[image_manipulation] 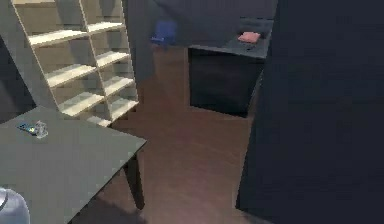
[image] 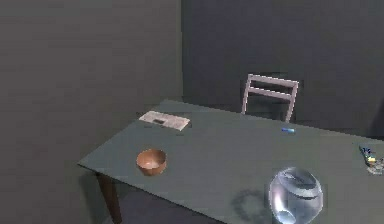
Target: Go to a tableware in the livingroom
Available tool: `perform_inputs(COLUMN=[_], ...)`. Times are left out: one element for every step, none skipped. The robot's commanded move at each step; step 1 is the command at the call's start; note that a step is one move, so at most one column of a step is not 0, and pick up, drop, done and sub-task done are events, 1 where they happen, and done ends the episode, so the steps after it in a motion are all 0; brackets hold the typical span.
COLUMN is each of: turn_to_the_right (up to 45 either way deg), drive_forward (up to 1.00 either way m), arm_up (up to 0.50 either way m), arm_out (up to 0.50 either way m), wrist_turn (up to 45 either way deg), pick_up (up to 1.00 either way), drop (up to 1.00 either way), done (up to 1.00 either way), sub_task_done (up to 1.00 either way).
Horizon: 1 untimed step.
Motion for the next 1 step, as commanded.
perform_inputs(turn_to_the_right=[-12.0], drive_forward=[0.00], arm_up=[0.00], arm_out=[0.00], wrist_turn=[0.0], pick_up=[0.00], drop=[0.00], done=[0.00], sub_task_done=[0.00])
